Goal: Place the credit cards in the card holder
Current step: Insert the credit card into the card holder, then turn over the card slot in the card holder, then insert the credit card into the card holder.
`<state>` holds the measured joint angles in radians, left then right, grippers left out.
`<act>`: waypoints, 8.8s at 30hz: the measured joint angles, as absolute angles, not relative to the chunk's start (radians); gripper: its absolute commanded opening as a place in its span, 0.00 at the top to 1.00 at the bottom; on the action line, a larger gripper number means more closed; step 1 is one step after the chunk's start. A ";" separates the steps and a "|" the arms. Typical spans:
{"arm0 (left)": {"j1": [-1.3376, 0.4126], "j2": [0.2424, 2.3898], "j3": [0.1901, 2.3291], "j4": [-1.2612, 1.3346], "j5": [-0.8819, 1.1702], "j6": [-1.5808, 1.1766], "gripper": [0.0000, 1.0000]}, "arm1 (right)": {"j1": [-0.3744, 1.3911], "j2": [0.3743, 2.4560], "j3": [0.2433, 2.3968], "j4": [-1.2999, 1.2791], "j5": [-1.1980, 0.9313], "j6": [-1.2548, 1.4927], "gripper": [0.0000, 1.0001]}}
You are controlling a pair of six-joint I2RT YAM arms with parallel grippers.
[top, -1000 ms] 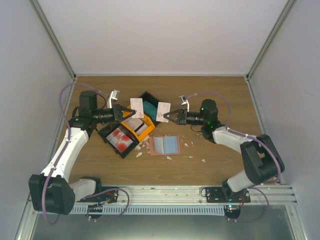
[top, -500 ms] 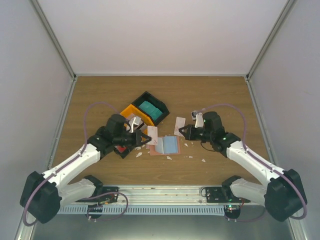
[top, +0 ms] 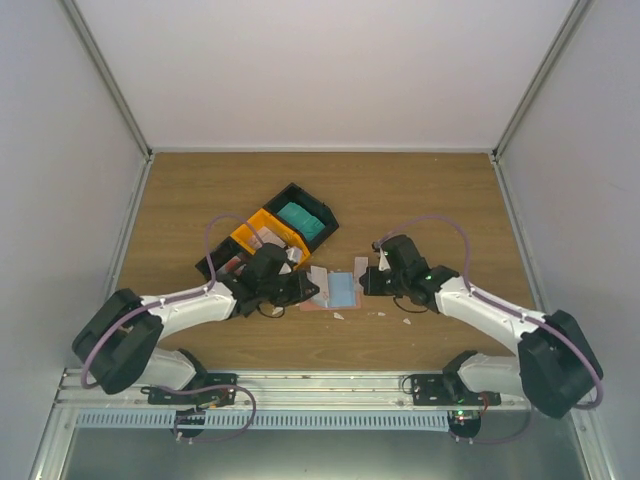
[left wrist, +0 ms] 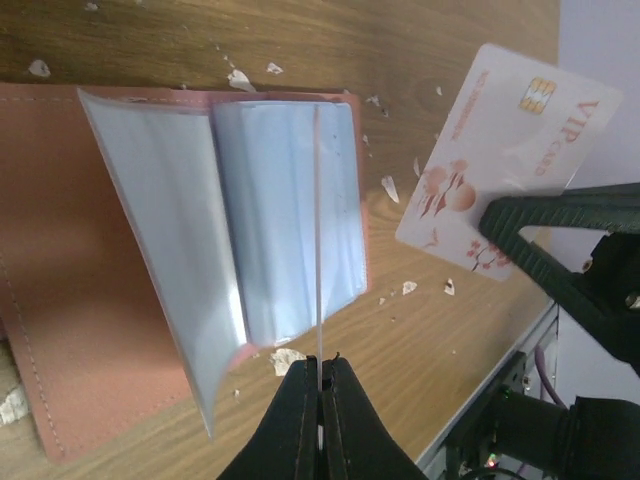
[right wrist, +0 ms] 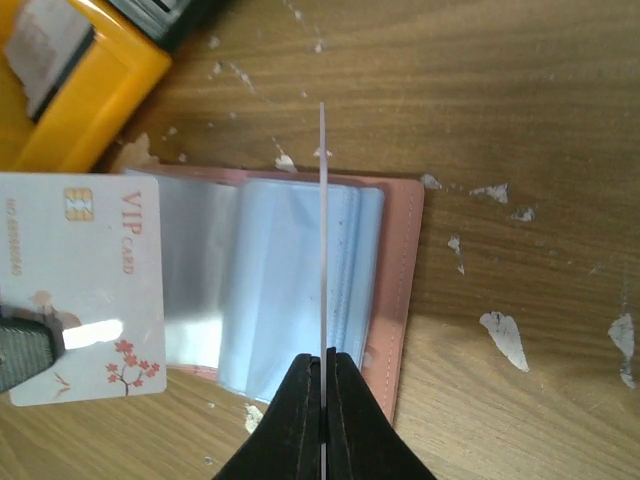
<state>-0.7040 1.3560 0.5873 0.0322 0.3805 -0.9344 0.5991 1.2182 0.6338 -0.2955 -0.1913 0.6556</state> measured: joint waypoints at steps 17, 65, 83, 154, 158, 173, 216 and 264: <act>-0.722 1.508 0.580 0.219 0.367 -0.962 1.00 | 0.618 1.309 0.586 -0.218 -0.184 0.697 0.99; -0.799 1.744 0.742 0.187 0.345 -0.886 0.91 | 0.618 1.286 0.531 -0.182 -0.159 0.735 0.99; -0.819 1.706 0.821 0.000 0.348 -0.720 0.43 | 0.618 1.282 0.531 -0.188 -0.149 0.734 1.00; -0.818 1.753 0.870 -0.064 0.279 -0.684 0.94 | 0.619 1.160 0.537 -0.267 -0.087 0.756 1.00; -0.817 1.773 0.871 -0.055 0.284 -0.687 0.96 | 0.619 1.162 0.533 -0.257 -0.096 0.756 0.99; -0.817 1.791 0.872 -0.017 0.303 -0.688 0.96 | 0.619 1.195 0.507 -0.203 -0.130 0.765 0.99; -0.783 1.451 0.748 -0.137 0.202 -0.653 0.74 | 0.619 1.385 0.501 0.131 -0.365 0.815 0.99; -0.826 1.679 0.855 -0.247 -0.073 -0.591 0.83 | 0.498 1.540 0.433 0.300 -0.610 0.978 1.00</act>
